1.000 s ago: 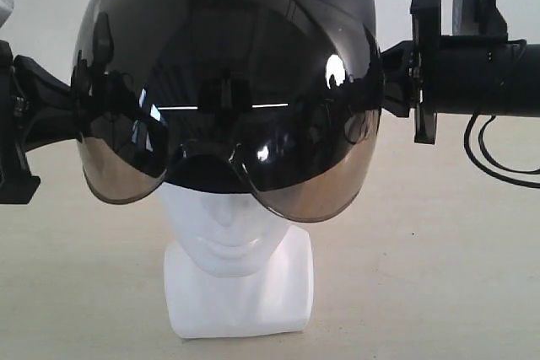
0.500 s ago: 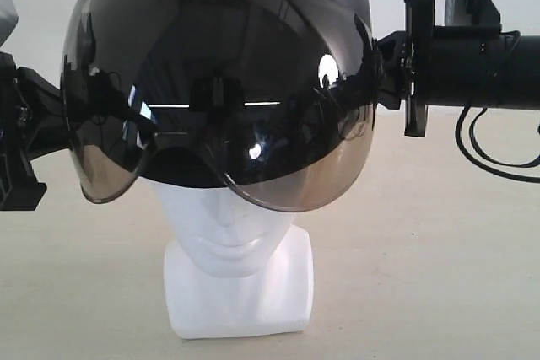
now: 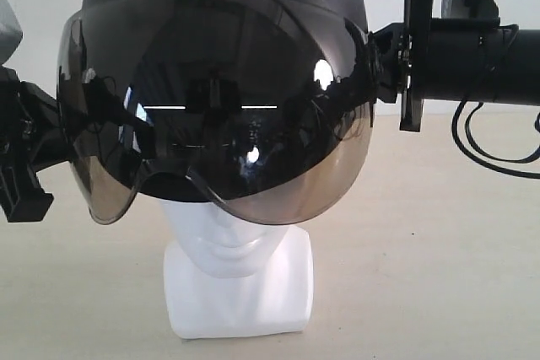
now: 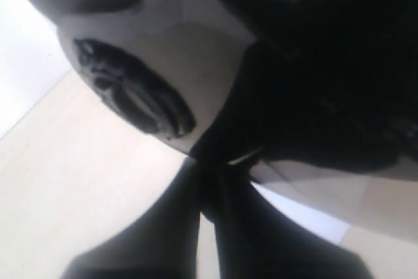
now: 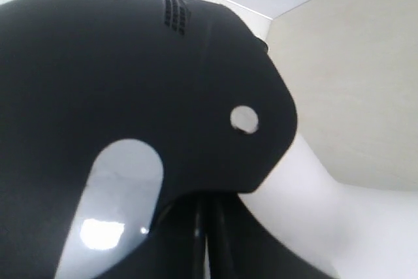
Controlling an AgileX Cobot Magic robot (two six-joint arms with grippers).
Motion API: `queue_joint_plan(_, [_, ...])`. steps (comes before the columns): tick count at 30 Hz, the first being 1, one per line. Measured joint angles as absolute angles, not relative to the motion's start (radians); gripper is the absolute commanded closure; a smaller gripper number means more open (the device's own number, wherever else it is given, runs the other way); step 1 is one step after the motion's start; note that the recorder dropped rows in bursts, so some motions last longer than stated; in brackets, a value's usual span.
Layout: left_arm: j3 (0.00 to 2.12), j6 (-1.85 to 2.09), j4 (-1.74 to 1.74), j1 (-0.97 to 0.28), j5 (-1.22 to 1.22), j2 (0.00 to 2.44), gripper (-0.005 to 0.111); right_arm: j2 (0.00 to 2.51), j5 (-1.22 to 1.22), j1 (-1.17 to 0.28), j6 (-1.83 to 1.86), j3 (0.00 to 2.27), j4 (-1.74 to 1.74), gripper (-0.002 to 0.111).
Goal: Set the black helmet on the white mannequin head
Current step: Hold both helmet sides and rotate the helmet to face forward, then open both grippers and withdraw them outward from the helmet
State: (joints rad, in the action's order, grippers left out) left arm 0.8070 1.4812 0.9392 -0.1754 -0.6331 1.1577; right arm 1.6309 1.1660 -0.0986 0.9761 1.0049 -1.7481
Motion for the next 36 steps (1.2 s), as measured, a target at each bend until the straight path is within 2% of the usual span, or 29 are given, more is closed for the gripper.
queue_joint_plan(8, [0.807,1.481,0.939,-0.175,-0.631,1.153,0.102,1.623,1.165,-0.099,0.958,1.007,-1.687,0.108])
queue_joint_plan(17, [0.799,1.479,0.934,-0.175,-0.656,1.136,0.102,1.619,1.022,-0.109,0.857,1.013,-1.406,0.108])
queue_joint_plan(24, [0.799,1.430,0.918,-0.175,-0.656,1.136,0.101,1.617,1.000,-0.107,0.826,1.013,-1.361,0.108])
queue_joint_plan(25, [0.799,1.395,0.900,-0.175,-0.661,1.136,0.098,1.617,0.986,-0.107,0.820,1.013,-1.350,0.108])
queue_joint_plan(30, [0.795,1.215,0.683,-0.173,-0.697,1.133,0.056,1.615,0.906,-0.107,0.726,1.013,-1.210,0.108])
queue_joint_plan(31, [0.795,1.199,0.675,-0.173,-0.703,1.133,0.054,1.615,0.904,-0.107,0.721,1.013,-1.201,0.108])
queue_joint_plan(33, [0.795,1.177,0.667,-0.173,-0.733,1.133,0.056,1.615,0.902,-0.107,0.716,1.013,-1.187,0.108])
queue_joint_plan(35, [0.795,1.137,0.647,-0.173,-0.751,1.128,0.068,1.615,0.902,-0.098,0.714,1.013,-1.181,0.108])
queue_joint_plan(36, [0.795,1.118,0.629,-0.173,-0.751,1.119,0.083,1.615,0.902,-0.092,0.714,1.013,-1.181,0.108])
